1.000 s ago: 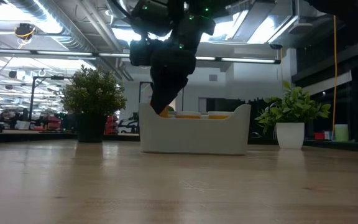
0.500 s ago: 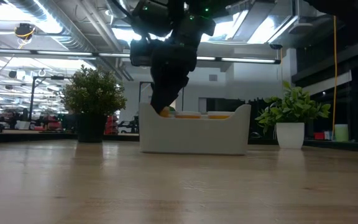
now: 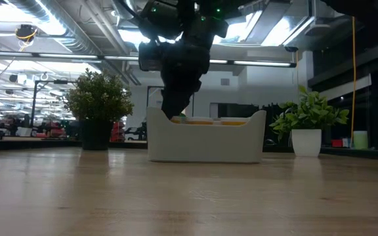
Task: Pick and place pill bottles into a basket
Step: Put the orange pill bottle into the gray bin, then return to Home Position
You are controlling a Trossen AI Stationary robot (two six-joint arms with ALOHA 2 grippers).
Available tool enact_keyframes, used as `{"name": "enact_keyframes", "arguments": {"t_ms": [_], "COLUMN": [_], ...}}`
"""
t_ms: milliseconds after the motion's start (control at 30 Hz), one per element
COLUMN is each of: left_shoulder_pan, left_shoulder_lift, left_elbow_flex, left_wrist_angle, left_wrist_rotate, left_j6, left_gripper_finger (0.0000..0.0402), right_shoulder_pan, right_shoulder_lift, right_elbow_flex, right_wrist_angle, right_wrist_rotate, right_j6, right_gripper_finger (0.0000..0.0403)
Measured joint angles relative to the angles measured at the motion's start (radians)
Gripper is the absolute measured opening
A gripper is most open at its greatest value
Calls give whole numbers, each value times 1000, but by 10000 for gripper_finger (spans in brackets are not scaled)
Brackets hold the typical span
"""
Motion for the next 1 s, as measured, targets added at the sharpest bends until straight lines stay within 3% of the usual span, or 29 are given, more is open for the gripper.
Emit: {"name": "enact_keyframes", "arguments": {"t_ms": [667,800,1000], "left_shoulder_pan": [0,0,0], "left_shoulder_lift": [0,0,0], "left_elbow_flex": [0,0,0], "left_wrist_angle": [-12,-24,-24], "left_wrist_rotate": [0,0,-12], "left_j6": [8,23,89], "left_gripper_finger": [331,331,331], "right_shoulder_pan": [49,80,142], "right_shoulder_lift": [-97,-173,-385], "right_elbow_flex": [5,5,5], "right_wrist_angle": [-54,-68,-61], "right_wrist_rotate": [72,160,348], "right_j6": [32,31,79], "right_gripper_finger": [319,319,319]}}
